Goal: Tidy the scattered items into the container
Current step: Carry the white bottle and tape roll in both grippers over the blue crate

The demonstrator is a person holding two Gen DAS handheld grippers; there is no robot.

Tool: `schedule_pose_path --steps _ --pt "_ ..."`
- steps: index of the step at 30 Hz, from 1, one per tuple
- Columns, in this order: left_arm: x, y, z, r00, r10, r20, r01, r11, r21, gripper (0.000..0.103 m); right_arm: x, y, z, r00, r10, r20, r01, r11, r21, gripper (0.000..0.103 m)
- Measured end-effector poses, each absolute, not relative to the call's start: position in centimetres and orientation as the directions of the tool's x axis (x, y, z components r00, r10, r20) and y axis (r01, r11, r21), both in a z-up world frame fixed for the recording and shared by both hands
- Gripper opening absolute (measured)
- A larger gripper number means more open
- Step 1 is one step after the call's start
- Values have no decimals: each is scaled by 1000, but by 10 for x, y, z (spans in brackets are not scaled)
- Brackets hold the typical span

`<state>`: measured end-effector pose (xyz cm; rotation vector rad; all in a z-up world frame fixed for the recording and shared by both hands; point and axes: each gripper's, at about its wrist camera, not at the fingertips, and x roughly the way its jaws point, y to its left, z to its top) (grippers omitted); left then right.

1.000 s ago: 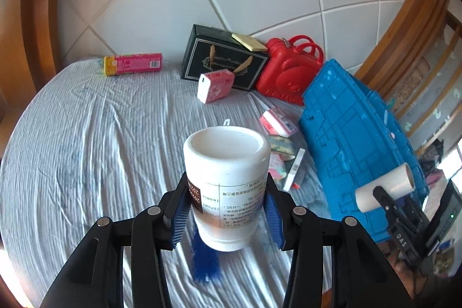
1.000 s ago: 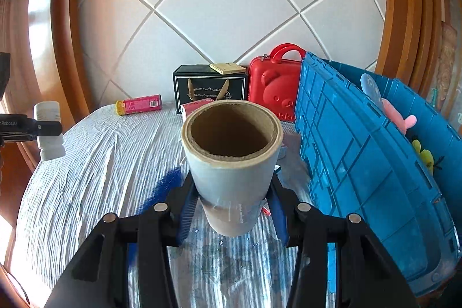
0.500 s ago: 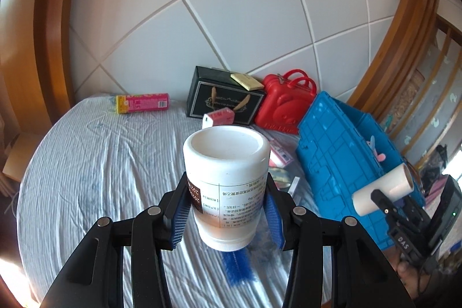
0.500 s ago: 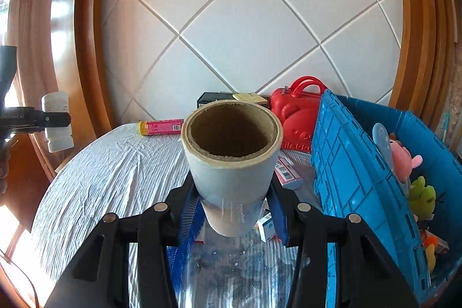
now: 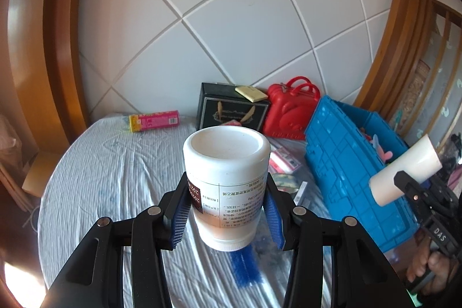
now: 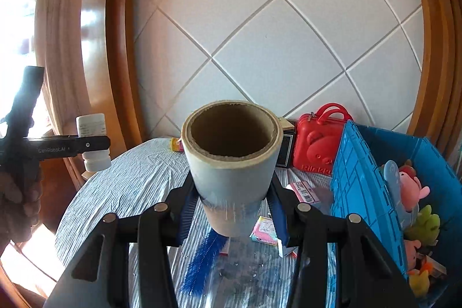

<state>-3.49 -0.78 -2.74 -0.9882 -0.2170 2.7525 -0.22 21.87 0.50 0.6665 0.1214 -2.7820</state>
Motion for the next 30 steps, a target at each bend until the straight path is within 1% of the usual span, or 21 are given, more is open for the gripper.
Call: schedule_pose_path --steps 7,19,24,30 --pt "-29 7 -18 -763 201 -614 -132 -979 -157 45 -1 226 15 -858 -257 -445 297 -955 -21 45" --pt "-28 43 3 -781 134 -610 -98 -991 -91 45 -4 267 32 -867 -271 -418 294 -956 10 45" --pt "-32 76 13 -792 103 -602 -105 -994 -32 45 -6 297 36 -875 -266 -405 280 -960 25 45" --pt "-46 138 26 -796 137 -590 -176 -984 8 45 -13 355 39 -890 -220 -400 219 -974 49 45"
